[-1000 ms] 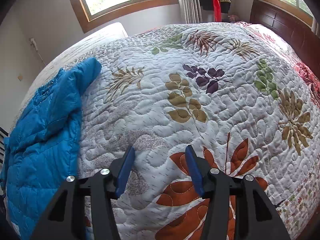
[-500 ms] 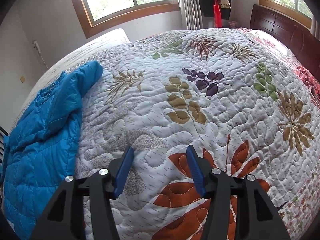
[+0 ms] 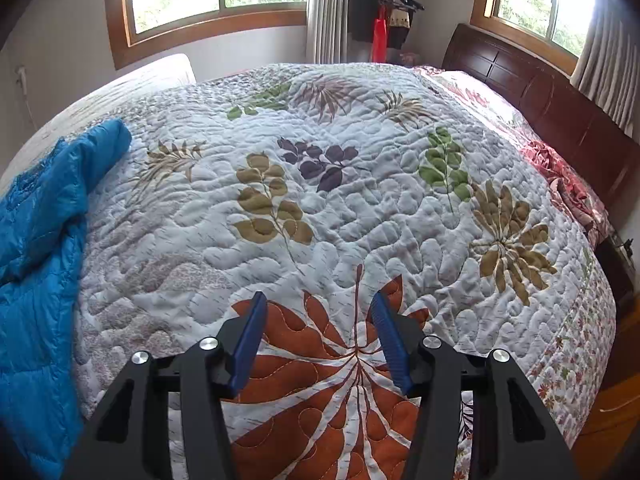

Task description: Fold large clothes

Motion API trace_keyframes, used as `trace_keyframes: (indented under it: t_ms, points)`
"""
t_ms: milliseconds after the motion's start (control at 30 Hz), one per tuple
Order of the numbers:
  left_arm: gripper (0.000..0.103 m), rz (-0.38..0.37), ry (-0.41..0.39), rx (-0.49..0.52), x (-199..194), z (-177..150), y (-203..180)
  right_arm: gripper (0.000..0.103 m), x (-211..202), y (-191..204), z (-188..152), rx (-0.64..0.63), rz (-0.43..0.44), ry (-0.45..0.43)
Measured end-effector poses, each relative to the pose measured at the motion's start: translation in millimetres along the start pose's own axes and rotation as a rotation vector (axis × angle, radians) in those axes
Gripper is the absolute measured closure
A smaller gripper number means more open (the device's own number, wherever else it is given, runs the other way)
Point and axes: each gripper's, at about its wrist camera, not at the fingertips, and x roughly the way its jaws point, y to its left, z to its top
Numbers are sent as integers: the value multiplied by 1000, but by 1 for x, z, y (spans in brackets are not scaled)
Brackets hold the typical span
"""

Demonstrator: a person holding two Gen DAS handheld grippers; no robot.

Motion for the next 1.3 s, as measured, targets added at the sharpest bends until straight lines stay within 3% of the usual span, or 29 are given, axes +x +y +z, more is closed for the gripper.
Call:
trace_keyframes:
  t_ms: [200,500,567,667,733,800,900,1067,1133,1233,1300]
  points:
    - [97,-188,20,216,-14,-20,-120,50,4,-3,0,7,-4,10]
    - [97,-515,79,497,-39,-94,-292,50,8,1,0,-11,4,17]
    - [94,-637,153,606,-44,-122,-329,50,9,2,0,-15,2,18]
    - [82,-727,313,730,-29,-166,-364,50,11,3,-1,-18,2,20]
    - [59,-703,353,743,-20,-180,-365,50,10,2,-1,-11,7,16]
    - [51,-714,363,679,-11,-171,-346,50,8,1,0,-6,15,12]
    - [37,-699,314,593,-19,-143,-312,50,0,8,2,-25,30,-8]
    - [35,-472,250,527,0,-105,-254,50,-21,38,7,-105,61,-51]
    - [35,-375,270,510,19,-99,-240,50,-27,53,13,-139,145,-38]
    - [35,-285,279,531,48,-104,-233,50,-36,81,26,-178,262,-14]
    - [35,-238,332,557,70,-115,-235,50,-42,104,36,-209,332,-5]
